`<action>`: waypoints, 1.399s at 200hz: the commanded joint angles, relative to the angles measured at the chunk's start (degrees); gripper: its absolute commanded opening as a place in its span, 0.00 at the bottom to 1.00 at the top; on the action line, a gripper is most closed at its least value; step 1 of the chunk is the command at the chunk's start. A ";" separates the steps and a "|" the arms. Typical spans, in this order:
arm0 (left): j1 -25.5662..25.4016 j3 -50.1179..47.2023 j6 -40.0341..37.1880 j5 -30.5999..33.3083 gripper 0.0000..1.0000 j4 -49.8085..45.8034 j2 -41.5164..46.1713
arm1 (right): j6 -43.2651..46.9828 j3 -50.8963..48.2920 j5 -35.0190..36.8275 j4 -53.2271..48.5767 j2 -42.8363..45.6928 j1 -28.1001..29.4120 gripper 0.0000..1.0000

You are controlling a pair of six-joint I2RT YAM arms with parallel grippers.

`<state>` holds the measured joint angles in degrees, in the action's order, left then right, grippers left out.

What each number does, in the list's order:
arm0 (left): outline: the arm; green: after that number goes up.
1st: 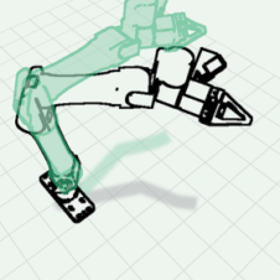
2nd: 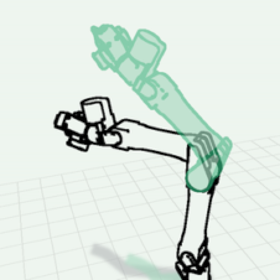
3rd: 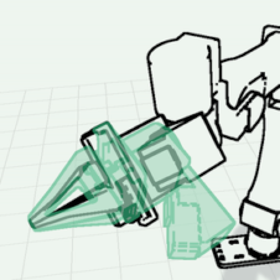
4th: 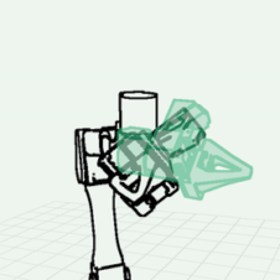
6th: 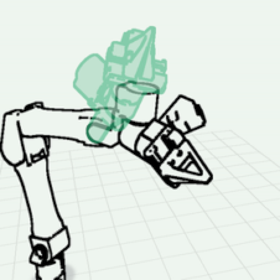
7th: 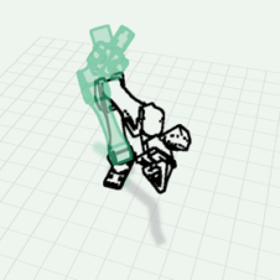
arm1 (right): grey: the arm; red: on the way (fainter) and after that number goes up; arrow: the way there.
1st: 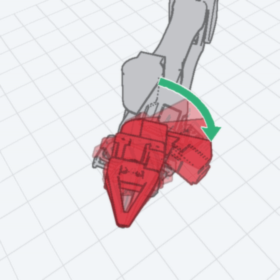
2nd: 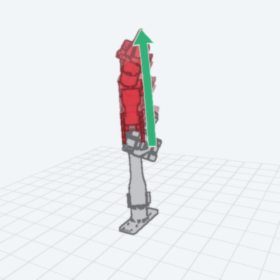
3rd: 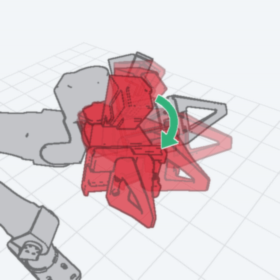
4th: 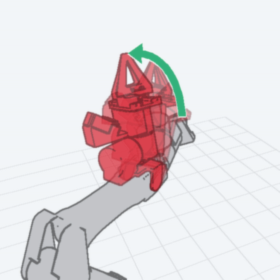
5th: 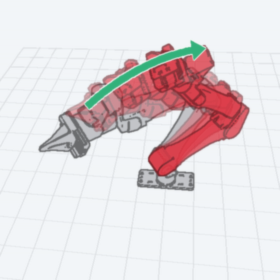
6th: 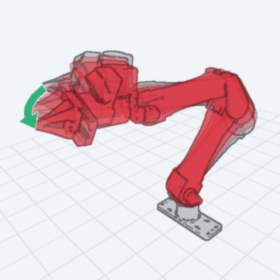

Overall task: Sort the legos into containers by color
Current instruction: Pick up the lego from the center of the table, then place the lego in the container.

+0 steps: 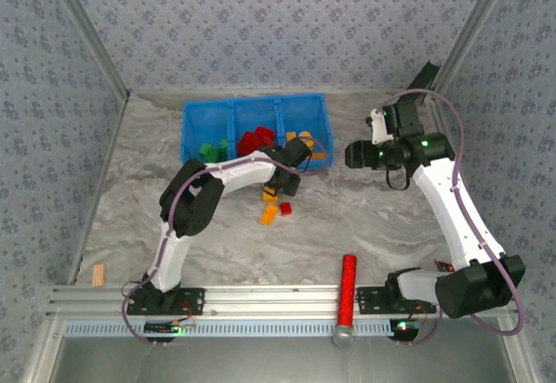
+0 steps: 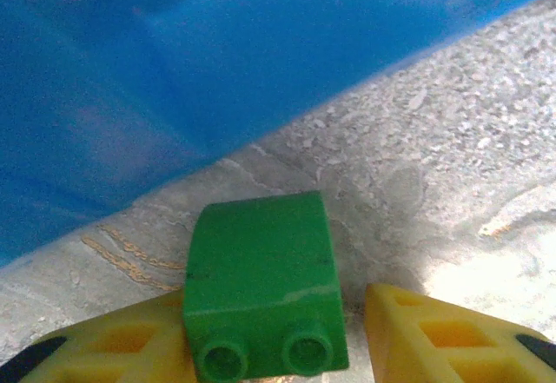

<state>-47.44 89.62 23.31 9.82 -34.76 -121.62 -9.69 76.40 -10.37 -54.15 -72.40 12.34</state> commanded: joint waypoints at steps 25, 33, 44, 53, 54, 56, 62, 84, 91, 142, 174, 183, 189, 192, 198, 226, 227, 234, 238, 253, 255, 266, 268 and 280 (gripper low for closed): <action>-0.63 -0.54 1.72 5.27 0.47 2.04 -0.18 | -0.37 -2.53 -2.20 1.39 0.34 1.20 0.71; -0.63 -0.59 1.91 5.77 0.45 2.59 -0.24 | -0.49 -2.73 -2.10 1.66 0.41 1.68 0.71; -0.62 -0.51 2.24 5.91 0.43 3.05 -0.42 | -0.68 -3.05 -1.96 1.90 0.29 2.19 0.71; -0.61 -0.13 2.34 5.80 0.40 3.16 -0.78 | -0.69 -3.01 -1.78 1.87 0.12 2.59 0.71; -0.58 -0.10 2.35 5.81 0.40 3.18 -0.75 | -0.68 -3.01 -1.77 1.86 0.09 2.64 0.71; -0.62 0.04 2.35 5.71 0.39 3.14 -0.86 | -0.68 -3.01 -1.69 1.92 0.07 2.61 0.71; -0.57 0.18 2.31 5.65 0.38 2.92 -1.06 | -0.68 -2.94 -1.60 1.86 -0.01 2.81 0.71; -0.64 -0.56 2.53 5.61 0.32 2.92 -0.64 | -0.42 -2.66 -1.08 1.24 -0.08 3.20 0.71; -0.62 -1.04 2.53 5.56 0.30 2.78 -0.17 | -0.41 -2.68 -0.97 1.08 0.02 3.29 0.71; -0.54 -6.14 2.55 3.58 0.25 1.74 10.84 | -0.59 -6.69 1.28 0.56 3.23 7.05 0.68; 0.15 -7.22 0.56 3.03 0.25 -0.07 20.25 | -2.64 -10.19 4.27 -0.51 5.79 11.20 0.68; 0.38 -7.36 -0.56 3.34 0.25 -0.52 22.51 | -3.58 -10.95 4.68 -0.30 6.42 12.03 0.69; 0.57 -7.44 -1.37 3.72 0.25 -0.65 23.94 | -4.26 -11.38 5.33 -0.34 6.65 12.70 0.69; 0.77 -7.52 -1.73 3.79 0.25 -0.81 24.84 | -4.56 -11.49 5.70 -0.39 6.72 12.90 0.69; 1.12 -7.74 -2.30 4.32 0.25 -1.04 26.26 | -5.24 -11.69 6.15 -0.51 6.60 13.40 0.69; 5.60 -10.09 -4.06 4.87 0.25 -1.12 32.76 | -8.05 -11.71 7.59 -0.35 5.58 16.69 0.69; 5.87 -10.22 -4.15 4.73 0.25 -1.02 32.98 | -8.19 -11.63 7.62 -0.35 5.50 16.77 0.69; 7.72 -11.24 -4.67 4.32 0.25 -0.55 34.47 | -8.74 -11.56 7.94 -0.09 4.99 17.61 0.69; 8.83 -11.80 -4.99 4.17 0.25 -0.26 35.22 | -9.15 -11.47 8.19 -0.10 4.73 18.13 0.69; 13.03 -14.54 -6.23 3.66 0.25 1.39 37.87 | -10.69 -11.36 9.74 -0.02 3.71 19.87 0.69; 13.55 -14.95 -6.43 3.52 0.25 1.66 38.15 | -10.94 -11.43 9.93 0.05 3.57 20.04 0.69; 16.58 -16.57 -7.22 2.62 0.25 2.79 39.04 | -12.39 -11.69 10.52 0.24 2.97 21.10 0.70; 17.14 -16.76 -7.36 2.45 0.26 2.86 39.15 | -12.66 -11.71 10.61 0.31 2.86 21.38 0.70; 20.33 -17.52 -7.91 0.96 0.25 3.34 38.84 | -14.31 -12.12 10.98 0.97 2.29 22.72 0.70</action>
<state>-31.53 74.17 18.20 13.26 -32.75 -83.64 -19.25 64.77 -2.13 -53.32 -69.08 32.93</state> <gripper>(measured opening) 0.330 0.696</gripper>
